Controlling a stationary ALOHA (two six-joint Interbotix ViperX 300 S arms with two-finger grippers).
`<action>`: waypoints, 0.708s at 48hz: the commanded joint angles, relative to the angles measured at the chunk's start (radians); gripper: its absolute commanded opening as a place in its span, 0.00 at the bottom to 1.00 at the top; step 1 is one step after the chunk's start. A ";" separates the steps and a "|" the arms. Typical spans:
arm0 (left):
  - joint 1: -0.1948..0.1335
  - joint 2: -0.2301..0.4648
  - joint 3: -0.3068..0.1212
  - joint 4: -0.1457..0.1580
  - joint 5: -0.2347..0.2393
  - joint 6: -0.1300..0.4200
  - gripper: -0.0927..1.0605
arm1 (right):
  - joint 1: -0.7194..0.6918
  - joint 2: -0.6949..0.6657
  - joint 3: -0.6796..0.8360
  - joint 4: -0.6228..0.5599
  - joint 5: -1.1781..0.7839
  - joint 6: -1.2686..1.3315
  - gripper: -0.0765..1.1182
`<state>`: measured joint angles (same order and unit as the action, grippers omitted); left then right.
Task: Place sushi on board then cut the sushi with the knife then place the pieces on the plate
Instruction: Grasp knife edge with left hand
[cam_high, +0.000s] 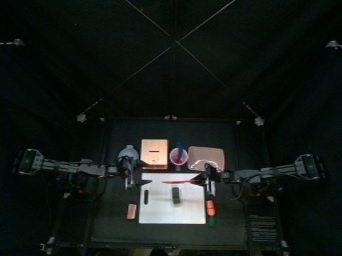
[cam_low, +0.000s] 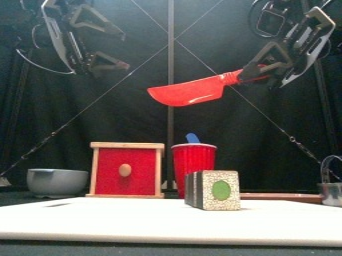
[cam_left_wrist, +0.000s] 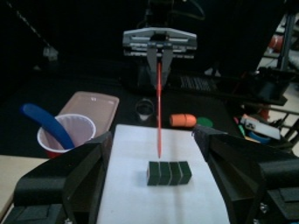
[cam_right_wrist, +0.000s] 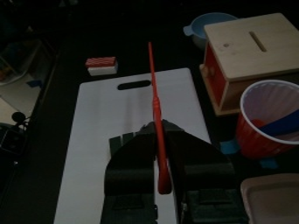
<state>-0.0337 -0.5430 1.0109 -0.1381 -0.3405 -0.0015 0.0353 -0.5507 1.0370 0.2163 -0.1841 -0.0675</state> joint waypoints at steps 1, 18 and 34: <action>-0.005 0.031 -0.063 -0.002 0.067 0.002 0.98 | 0.002 0.006 -0.023 0.002 -0.011 0.000 0.34; -0.003 0.198 -0.155 -0.005 0.230 -0.002 0.98 | 0.000 0.052 -0.041 0.009 -0.015 0.000 0.34; -0.006 0.367 -0.239 -0.029 0.259 -0.002 0.98 | 0.002 0.080 -0.044 0.017 -0.015 0.000 0.34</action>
<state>-0.0368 -0.1917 0.8130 -0.1641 -0.0798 -0.0031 0.0353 -0.4679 1.0170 0.2286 -0.1887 -0.0675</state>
